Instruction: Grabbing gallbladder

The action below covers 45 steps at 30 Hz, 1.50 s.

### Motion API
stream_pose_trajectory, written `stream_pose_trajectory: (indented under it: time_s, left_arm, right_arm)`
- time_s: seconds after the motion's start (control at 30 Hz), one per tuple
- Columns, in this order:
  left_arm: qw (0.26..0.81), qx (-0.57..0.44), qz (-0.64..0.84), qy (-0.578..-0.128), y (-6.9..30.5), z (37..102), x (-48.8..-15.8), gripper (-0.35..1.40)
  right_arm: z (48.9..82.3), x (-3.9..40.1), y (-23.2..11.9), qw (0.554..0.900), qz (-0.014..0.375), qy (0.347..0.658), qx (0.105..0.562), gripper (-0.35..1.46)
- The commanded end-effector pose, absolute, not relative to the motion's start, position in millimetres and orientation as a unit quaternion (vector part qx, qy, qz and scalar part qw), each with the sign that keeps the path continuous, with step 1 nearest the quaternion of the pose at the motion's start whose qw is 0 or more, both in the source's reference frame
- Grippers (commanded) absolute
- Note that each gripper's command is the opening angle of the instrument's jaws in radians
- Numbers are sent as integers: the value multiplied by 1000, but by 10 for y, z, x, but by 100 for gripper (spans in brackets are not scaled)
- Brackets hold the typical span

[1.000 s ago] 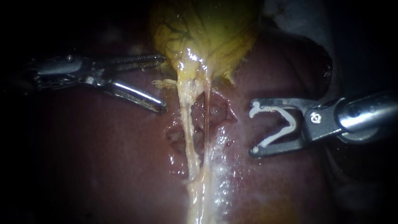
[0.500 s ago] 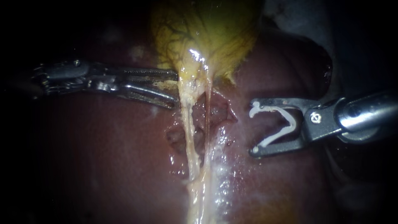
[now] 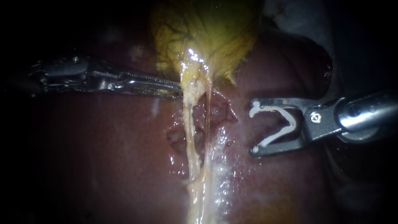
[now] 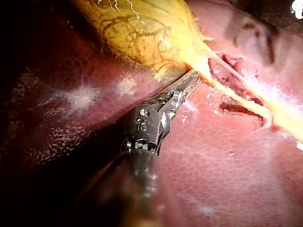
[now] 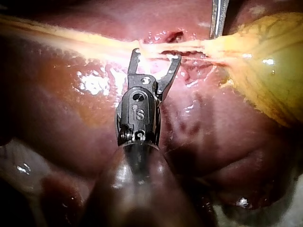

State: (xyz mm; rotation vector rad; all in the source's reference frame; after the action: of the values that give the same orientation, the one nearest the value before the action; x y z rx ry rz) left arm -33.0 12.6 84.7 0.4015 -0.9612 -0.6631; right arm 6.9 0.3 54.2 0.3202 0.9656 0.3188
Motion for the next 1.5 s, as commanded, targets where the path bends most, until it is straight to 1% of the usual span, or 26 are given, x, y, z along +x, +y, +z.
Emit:
stream_pose_trajectory:
  time_s: [0.03,0.17,0.33,0.57,0.8,1.07,1.5]
  left_arm:
    - [817,189,-310,-449,125,846,-329,-35]
    - [815,195,-313,-447,122,840,-326,-35]
    - [814,201,-316,-445,125,813,-329,-35]
    - [811,202,-322,-445,153,764,-319,-35]
    - [808,183,-328,-454,182,732,-293,-35]
    - [806,173,-335,-457,197,717,-270,-35]
    - [806,171,-337,-456,194,715,-270,-35]
  right_arm:
    - [542,69,3,861,152,460,153,60]
    - [542,69,3,861,152,460,153,60]
    - [543,69,3,861,152,460,153,60]
    - [543,69,3,861,152,460,152,60]
    - [543,69,3,861,152,460,152,60]
    - [543,69,3,861,152,460,152,60]
    - [543,69,3,861,152,460,152,60]
